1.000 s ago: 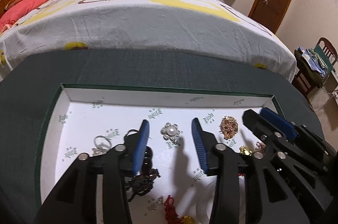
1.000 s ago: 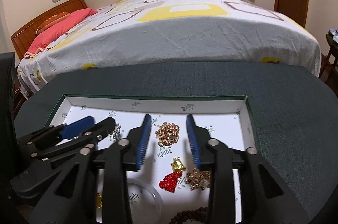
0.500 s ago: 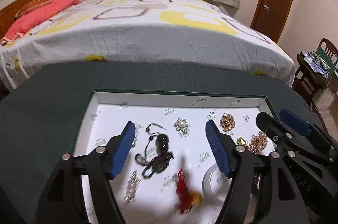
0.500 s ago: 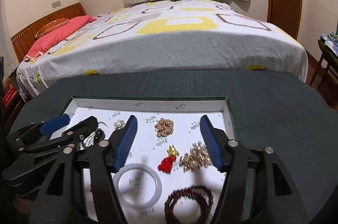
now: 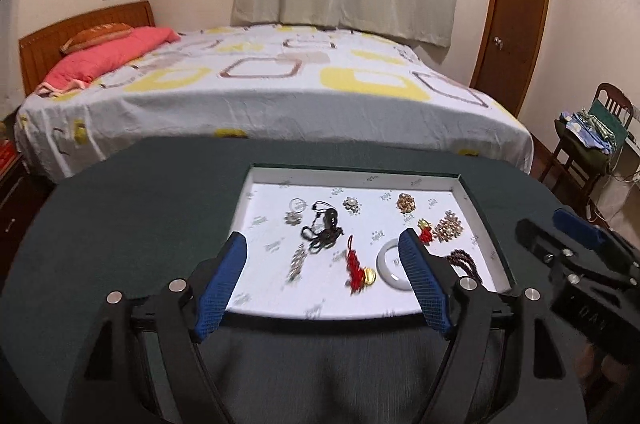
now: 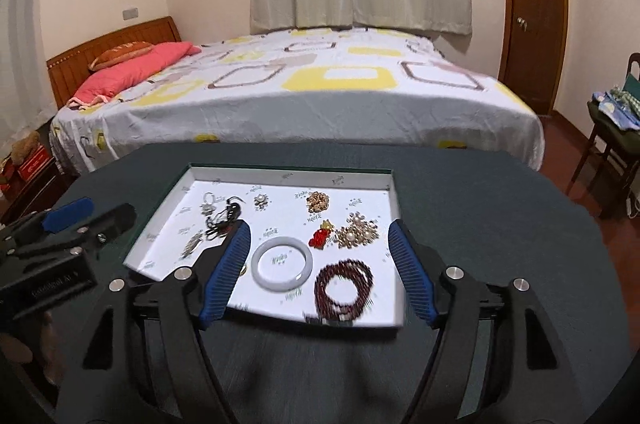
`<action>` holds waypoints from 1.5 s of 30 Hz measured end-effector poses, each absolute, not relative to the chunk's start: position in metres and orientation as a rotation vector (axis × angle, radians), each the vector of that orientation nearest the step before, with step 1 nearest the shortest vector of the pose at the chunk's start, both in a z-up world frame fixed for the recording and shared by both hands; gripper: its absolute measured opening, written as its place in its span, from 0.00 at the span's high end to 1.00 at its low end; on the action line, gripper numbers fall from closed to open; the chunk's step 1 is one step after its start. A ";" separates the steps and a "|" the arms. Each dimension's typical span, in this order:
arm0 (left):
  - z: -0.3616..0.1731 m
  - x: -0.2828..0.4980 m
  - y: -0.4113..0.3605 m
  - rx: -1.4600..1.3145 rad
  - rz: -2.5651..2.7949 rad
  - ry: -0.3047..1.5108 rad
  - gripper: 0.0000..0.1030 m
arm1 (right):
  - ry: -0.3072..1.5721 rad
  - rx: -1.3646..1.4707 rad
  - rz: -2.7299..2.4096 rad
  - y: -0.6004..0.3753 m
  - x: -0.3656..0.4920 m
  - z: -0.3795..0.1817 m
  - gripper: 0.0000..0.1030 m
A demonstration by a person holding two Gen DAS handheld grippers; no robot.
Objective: Organize jewelry
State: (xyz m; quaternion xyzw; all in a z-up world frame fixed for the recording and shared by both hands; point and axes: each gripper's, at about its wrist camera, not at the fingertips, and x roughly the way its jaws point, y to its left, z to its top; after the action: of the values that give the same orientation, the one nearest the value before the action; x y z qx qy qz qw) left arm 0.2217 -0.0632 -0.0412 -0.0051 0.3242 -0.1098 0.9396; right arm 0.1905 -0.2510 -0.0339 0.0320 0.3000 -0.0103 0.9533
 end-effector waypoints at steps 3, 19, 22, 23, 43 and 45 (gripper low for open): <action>-0.027 0.191 -0.055 -0.013 -0.194 0.631 0.23 | 0.580 0.066 -0.020 -0.253 0.162 -0.016 0.32; 0.018 0.088 -0.015 -0.052 -0.122 0.554 0.19 | 0.477 0.023 -0.020 -0.246 0.054 0.042 0.25; 0.027 0.079 -0.013 -0.044 -0.111 0.521 0.19 | 0.467 0.023 -0.022 -0.244 0.046 0.046 0.25; 0.029 0.077 -0.013 -0.038 -0.106 0.513 0.19 | 0.460 0.020 -0.022 -0.243 0.043 0.048 0.25; 0.040 0.055 -0.013 -0.047 -0.110 0.475 0.19 | 0.427 0.014 -0.020 -0.240 0.025 0.057 0.24; 0.040 0.053 -0.013 -0.045 -0.111 0.473 0.19 | 0.427 0.016 -0.020 -0.240 0.025 0.058 0.24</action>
State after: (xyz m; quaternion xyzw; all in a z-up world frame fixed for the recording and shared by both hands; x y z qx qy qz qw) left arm 0.0532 -0.0132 0.0405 -0.0220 0.2339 -0.0550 0.9704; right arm 0.0254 -0.2397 0.0576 0.0079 0.2116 -0.0100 0.9773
